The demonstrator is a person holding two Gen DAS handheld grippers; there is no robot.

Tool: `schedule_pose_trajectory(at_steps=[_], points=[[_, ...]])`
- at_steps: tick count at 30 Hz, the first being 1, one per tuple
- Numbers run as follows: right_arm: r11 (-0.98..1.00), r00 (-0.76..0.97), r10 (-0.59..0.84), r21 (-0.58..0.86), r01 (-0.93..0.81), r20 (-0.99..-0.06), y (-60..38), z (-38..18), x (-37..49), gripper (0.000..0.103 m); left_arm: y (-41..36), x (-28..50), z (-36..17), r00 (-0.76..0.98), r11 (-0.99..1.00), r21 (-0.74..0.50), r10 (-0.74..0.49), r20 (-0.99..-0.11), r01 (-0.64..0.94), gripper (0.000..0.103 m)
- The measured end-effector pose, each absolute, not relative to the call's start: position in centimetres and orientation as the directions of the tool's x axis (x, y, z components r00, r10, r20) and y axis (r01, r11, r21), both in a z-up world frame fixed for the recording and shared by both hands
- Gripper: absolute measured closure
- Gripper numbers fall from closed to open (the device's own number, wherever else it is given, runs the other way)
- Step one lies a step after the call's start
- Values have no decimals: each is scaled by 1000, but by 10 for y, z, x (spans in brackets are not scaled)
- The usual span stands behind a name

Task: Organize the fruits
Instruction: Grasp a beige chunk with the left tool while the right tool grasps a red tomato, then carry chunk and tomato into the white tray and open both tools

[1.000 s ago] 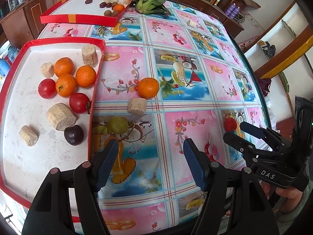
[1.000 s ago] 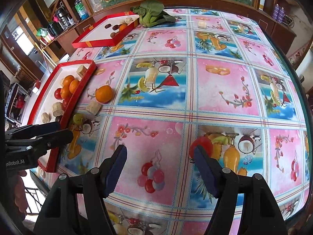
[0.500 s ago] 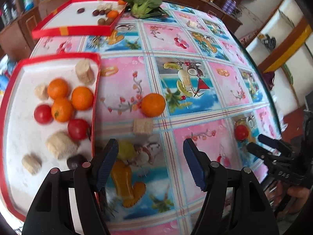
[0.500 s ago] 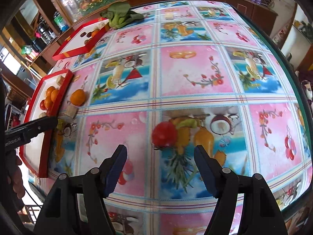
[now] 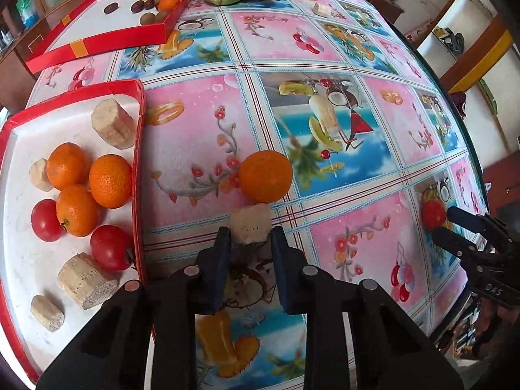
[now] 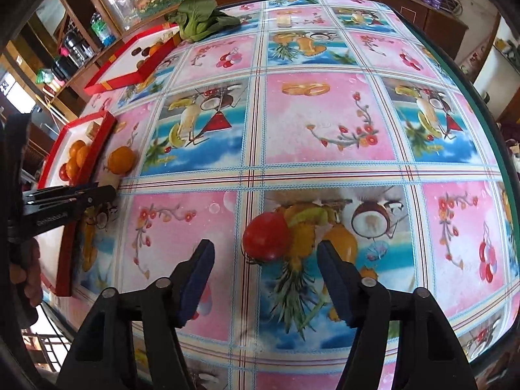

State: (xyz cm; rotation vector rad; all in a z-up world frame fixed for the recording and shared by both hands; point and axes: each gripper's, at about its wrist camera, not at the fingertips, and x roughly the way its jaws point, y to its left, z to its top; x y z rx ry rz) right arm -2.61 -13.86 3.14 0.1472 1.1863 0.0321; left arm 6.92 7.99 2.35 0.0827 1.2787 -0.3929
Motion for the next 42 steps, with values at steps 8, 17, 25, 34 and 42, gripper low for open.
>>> schedule_pose_trajectory(at_steps=[8,17,25,34,42], points=[[996,341,64,81,34,-938,-130,16,-15,71,76,68,24,240,934,-129,-217,-946,333,81],[995,360,97,98,-18,-928,-117,24,-15,71,87,53,40,260,928,-238,-314,-913,287,81],[990,391,140,117,-82,-910,-95,38,-15,71,105,28,64,300,915,-306,-379,-876,263,81],[982,384,174,131,-134,-907,-69,40,-14,71,132,11,74,335,927,-308,-367,-868,216,81],[976,386,191,131,-175,-902,-51,45,-15,71,155,3,79,362,929,-325,-368,-857,174,80]])
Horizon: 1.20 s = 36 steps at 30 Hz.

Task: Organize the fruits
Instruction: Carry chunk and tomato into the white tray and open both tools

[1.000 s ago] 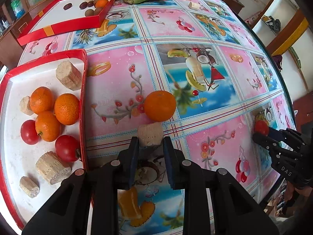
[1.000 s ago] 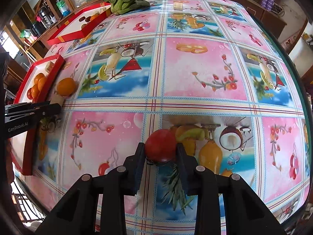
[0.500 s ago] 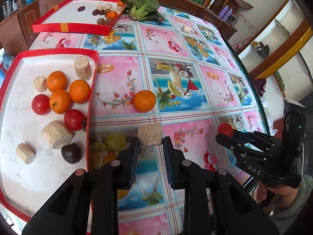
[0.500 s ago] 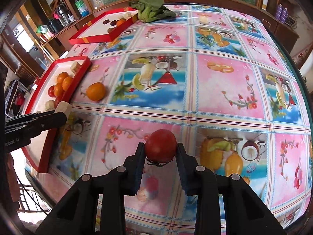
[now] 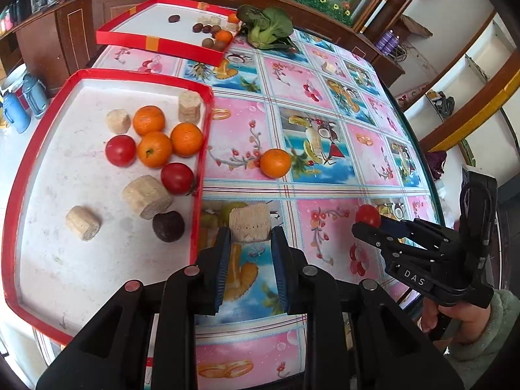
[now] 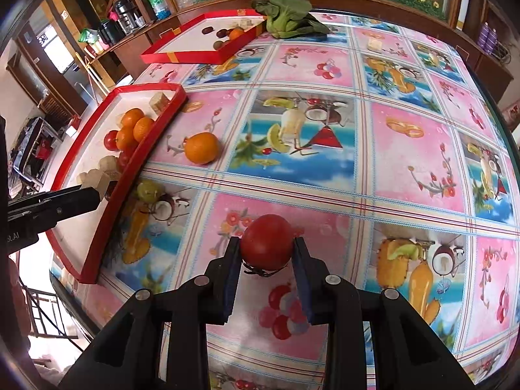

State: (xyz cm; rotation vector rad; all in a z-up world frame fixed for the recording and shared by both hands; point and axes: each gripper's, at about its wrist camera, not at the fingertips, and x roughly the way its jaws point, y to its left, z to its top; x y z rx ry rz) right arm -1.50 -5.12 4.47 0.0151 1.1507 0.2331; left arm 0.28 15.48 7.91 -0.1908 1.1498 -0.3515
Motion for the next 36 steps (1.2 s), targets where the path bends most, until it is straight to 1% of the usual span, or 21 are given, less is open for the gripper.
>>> schedule_pose_trajectory(at_steps=[3,8,13,20,28,36], points=[[970,385,205,134,-205,-900,-41,49,-15,71,165,-1,81,374,930,-333,-368,-851,158,80],[936,388,303,197,-290,-870,-18,62,-17,71,186,-7,82,390,931,-345,-365,-846,121,80],[904,370,364,230,-360,-855,8,71,-20,71,208,-11,80,397,934,-348,-351,-848,83,80],[873,326,401,250,-418,-856,40,72,-18,71,241,-10,75,405,938,-345,-326,-854,29,80],[809,242,466,299,-506,-851,97,69,-15,72,269,20,76,400,955,-296,-284,-871,32,80],[777,176,461,300,-553,-870,153,50,-10,72,267,60,48,348,968,-245,-246,-905,47,80]])
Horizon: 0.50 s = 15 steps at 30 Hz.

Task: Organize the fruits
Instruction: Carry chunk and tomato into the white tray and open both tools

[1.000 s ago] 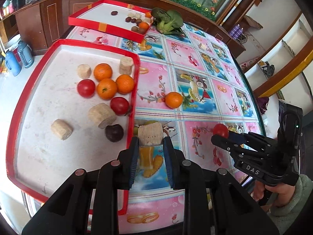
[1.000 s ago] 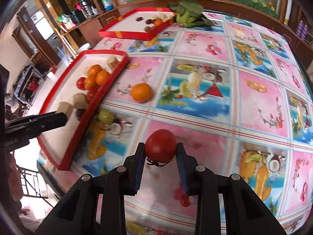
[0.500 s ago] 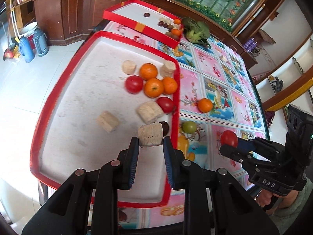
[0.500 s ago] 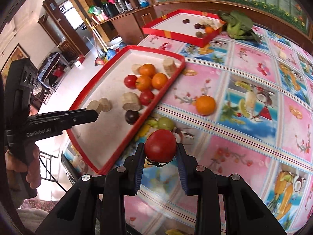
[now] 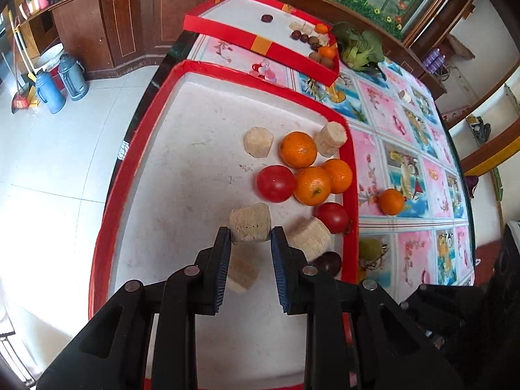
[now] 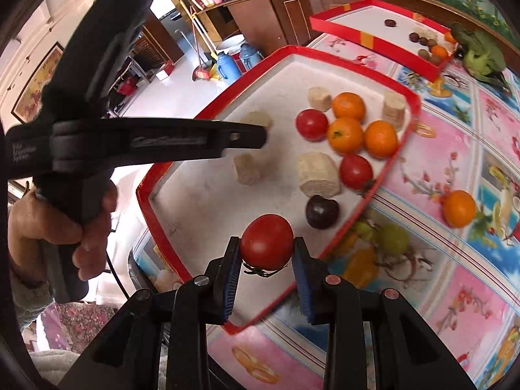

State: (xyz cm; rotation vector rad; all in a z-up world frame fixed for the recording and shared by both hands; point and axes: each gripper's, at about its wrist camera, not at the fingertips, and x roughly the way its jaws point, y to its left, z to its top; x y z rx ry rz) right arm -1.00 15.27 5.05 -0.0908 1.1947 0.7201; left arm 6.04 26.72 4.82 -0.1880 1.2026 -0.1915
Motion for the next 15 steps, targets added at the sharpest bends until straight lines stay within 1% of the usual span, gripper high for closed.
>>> schedule_pose_trajectory(at_steps=[5,15], points=[[782,164,441,288,-553,-882,170,40,-9,72,259,65,38,320,971,-216,-238,-917,103,80],[812,167,389,252,-527,-906,179,24,3,71,256,74,27,291,963,-234,-265,-919,136,80]])
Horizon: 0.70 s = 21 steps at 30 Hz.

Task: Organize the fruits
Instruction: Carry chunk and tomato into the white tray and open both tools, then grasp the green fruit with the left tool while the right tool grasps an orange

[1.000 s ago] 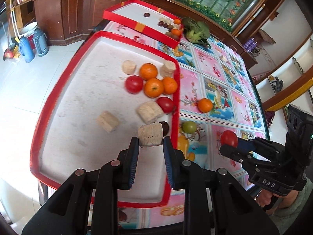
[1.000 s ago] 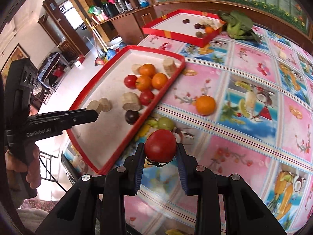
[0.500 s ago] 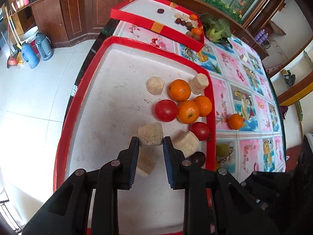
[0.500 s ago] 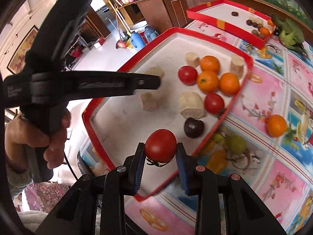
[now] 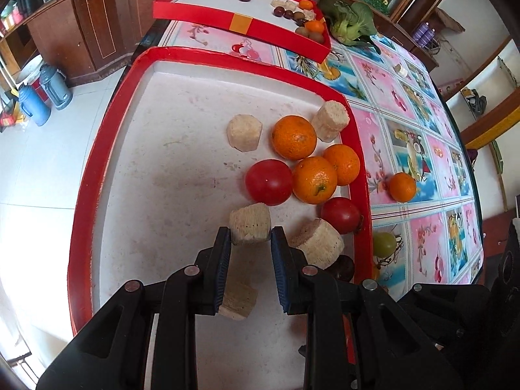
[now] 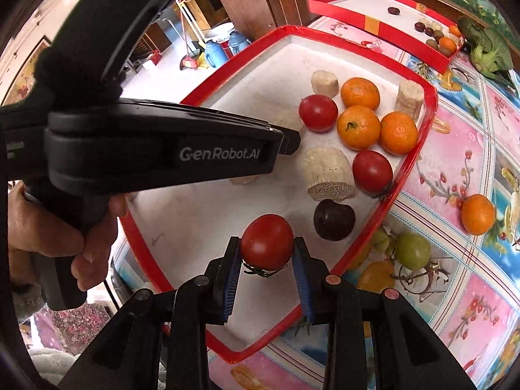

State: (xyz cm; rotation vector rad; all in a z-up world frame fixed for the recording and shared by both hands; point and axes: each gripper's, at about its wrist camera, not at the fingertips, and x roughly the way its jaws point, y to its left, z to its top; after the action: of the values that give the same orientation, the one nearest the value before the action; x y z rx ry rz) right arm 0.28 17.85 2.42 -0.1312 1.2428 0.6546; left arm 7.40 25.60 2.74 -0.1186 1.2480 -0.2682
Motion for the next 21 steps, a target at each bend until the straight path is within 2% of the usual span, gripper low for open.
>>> schedule_pose_trajectory(at_steps=[8,9,10,12,17,21], points=[[828,161,366,243,-505,-916,181,15,10,69,260,75,25,278,954,-278,-298,-913,111,77],[827,163,366,240,-508,-916,181,15,10,66,260,75,25,277,954,-281,-301,-913,108,67],[825,166,370,240,-512,-914,180,16,10,57,260,75,26,282,955,-279,-298,-912,103,53],[817,184,378,233,-527,-908,177,21,8,51,261,75,28,296,965,-254,-264,-918,71,33],[797,235,400,211,-565,-886,160,40,-2,51,278,64,31,316,946,-323,-303,-899,-12,32],[822,270,406,220,-525,-873,124,49,-6,50,282,42,37,340,934,-356,-323,-883,-38,32]])
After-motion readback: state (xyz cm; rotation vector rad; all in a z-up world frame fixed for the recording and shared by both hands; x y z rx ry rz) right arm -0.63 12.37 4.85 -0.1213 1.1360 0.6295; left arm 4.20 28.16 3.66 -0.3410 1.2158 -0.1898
